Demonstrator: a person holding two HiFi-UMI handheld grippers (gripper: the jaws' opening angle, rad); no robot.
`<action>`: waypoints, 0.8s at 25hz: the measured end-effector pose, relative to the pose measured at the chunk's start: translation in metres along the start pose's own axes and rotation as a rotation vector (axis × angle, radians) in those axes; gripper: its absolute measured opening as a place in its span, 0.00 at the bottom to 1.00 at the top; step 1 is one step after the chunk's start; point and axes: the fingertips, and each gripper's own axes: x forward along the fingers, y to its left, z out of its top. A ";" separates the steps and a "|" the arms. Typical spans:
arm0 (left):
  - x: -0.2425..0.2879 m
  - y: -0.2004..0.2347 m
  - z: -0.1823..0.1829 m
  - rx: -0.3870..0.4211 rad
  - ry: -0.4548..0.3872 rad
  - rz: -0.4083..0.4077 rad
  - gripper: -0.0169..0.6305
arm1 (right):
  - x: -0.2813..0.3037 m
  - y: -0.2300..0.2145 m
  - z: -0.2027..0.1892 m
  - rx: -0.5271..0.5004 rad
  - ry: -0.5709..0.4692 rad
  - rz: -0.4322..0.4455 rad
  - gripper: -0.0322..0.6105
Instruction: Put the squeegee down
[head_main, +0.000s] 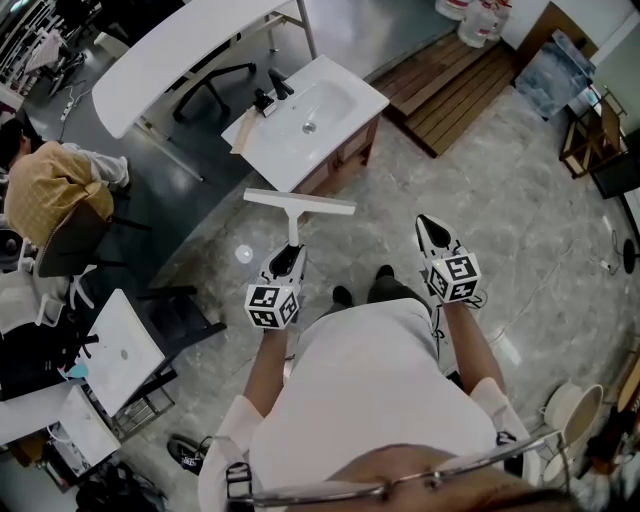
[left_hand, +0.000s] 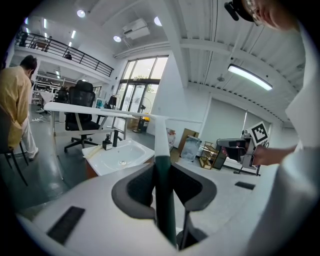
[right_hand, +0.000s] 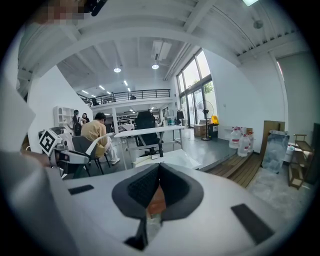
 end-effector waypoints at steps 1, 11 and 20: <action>0.002 0.000 0.000 -0.002 -0.001 -0.003 0.18 | 0.001 -0.001 -0.001 -0.001 0.003 0.000 0.06; 0.032 -0.004 0.007 -0.004 0.006 -0.011 0.18 | 0.015 -0.025 0.000 -0.009 0.024 0.002 0.06; 0.087 -0.004 0.028 -0.016 0.003 0.018 0.18 | 0.054 -0.068 0.006 -0.007 0.054 0.042 0.06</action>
